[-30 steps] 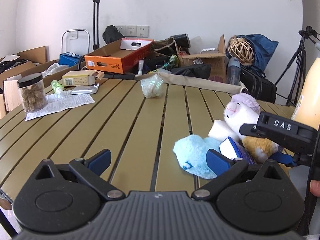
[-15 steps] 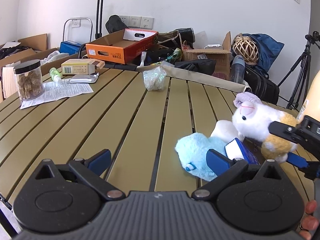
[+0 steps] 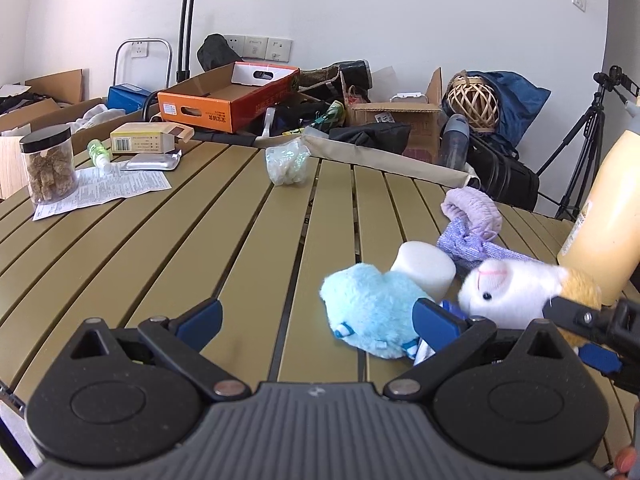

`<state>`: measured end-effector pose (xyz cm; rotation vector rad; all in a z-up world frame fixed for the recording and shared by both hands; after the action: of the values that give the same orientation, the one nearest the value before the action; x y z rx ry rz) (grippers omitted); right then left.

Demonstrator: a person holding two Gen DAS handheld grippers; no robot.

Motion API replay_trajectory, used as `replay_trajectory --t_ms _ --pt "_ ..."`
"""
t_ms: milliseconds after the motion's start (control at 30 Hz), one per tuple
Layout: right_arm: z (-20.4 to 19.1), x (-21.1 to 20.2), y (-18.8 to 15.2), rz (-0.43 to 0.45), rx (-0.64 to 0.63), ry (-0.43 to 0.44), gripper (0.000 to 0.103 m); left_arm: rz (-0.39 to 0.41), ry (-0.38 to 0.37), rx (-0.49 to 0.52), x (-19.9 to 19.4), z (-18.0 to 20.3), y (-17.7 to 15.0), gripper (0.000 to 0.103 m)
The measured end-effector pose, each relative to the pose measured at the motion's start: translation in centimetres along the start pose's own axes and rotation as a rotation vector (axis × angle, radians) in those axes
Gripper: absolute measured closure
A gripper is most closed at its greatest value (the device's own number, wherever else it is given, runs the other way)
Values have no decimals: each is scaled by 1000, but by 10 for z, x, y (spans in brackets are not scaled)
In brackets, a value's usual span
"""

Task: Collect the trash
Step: 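Close the right gripper on the yellow plush toy, then close the left gripper on the blue tissue box while the right holds the yellow plush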

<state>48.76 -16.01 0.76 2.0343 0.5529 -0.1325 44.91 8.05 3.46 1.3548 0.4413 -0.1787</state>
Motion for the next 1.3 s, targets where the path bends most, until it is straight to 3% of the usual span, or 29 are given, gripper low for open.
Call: replay_trajectory --t_ms 233,433,600,800,867,900,1300 --pt "-1 -27 -16 6 -69 -63 22 -12 -68 50 -11 21 -6 0" --pt "7 -38 -13 25 -76 -46 21 -54 -173 123 -8 51 -23 0" --pt "14 -38 -10 17 -59 -16 21 -79 -218 178 -2 71 -37 0" --pt "19 -38 -8 6 -37 5 21 -73 -193 238 9 85 -50 0" --pt "19 -38 -8 2 -40 7 21 -82 -191 237 13 86 -53 11" --pt "19 -38 -9 1 -42 8 21 -86 -208 235 14 86 -53 25" --pt "15 -37 -9 -11 -84 6 20 -63 -166 249 1 69 -43 27"
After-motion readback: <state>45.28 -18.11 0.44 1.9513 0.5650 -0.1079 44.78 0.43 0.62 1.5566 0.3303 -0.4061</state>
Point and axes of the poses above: each gripper's, at about its wrist camera, not at the fingertips, and x roughly the way its jaws point, z to its right, y to its top, the point moved 1 cm from there along x, roughly the way its jaws point, and after that the axes turned 9 degrees about z, right-handed, at the moved point
